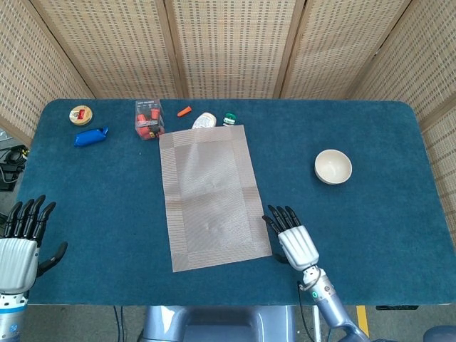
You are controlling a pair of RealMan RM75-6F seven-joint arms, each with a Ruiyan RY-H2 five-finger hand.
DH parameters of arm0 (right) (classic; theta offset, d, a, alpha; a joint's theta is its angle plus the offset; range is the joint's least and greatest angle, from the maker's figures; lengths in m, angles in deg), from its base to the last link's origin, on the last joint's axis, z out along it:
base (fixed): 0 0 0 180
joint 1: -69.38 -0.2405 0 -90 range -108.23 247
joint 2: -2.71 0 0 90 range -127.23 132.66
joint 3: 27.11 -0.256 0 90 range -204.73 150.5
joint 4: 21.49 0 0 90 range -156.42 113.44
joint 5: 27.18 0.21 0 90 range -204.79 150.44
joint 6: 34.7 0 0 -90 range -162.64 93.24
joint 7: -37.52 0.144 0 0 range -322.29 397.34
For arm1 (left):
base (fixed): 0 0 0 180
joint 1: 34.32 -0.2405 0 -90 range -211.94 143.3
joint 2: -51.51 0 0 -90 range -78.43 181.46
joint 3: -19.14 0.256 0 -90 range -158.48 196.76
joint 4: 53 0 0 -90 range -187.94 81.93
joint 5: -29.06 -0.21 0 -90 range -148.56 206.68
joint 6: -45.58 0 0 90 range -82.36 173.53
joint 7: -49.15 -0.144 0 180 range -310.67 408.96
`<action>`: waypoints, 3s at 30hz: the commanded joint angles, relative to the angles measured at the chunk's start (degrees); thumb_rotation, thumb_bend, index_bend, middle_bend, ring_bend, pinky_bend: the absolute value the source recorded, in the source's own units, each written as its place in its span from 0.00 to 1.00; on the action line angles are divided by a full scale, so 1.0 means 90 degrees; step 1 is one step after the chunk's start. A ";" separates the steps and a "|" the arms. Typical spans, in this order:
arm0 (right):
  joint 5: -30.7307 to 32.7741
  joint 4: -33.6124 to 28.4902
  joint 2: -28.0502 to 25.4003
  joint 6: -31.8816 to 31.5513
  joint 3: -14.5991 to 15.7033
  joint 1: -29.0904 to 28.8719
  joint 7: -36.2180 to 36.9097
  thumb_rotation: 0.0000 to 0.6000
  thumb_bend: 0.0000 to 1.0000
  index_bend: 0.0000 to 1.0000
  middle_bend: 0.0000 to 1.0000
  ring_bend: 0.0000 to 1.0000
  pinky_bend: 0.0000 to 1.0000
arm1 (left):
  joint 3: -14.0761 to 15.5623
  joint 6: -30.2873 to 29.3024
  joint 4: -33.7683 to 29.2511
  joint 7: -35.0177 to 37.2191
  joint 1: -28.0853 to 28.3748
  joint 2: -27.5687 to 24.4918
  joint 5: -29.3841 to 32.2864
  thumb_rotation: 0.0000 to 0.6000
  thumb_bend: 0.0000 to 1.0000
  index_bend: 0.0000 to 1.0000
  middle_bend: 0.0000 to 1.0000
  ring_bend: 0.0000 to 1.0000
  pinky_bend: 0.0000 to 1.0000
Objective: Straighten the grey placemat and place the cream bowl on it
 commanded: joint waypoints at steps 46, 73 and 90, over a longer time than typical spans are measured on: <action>-0.0223 0.0960 0.0922 0.0217 -0.0230 0.0043 0.0445 1.00 0.12 0.20 0.00 0.00 0.09 | -0.0050 -0.0084 0.0042 0.0128 -0.0053 0.0023 -0.0048 1.00 0.29 0.09 0.00 0.00 0.00; -0.0550 0.2048 0.1516 0.0068 -0.0173 -0.0043 0.1187 1.00 0.56 0.24 0.00 0.00 0.15 | -0.0052 -0.0092 0.0020 0.0233 -0.0068 -0.0007 -0.0061 1.00 0.29 0.10 0.00 0.00 0.00; -0.0707 0.2800 0.1963 -0.0419 -0.0321 -0.0093 0.1695 1.00 0.46 0.53 0.19 0.00 0.19 | -0.0065 -0.0092 0.0038 0.0285 -0.0069 0.0004 -0.0046 1.00 0.29 0.10 0.00 0.00 0.00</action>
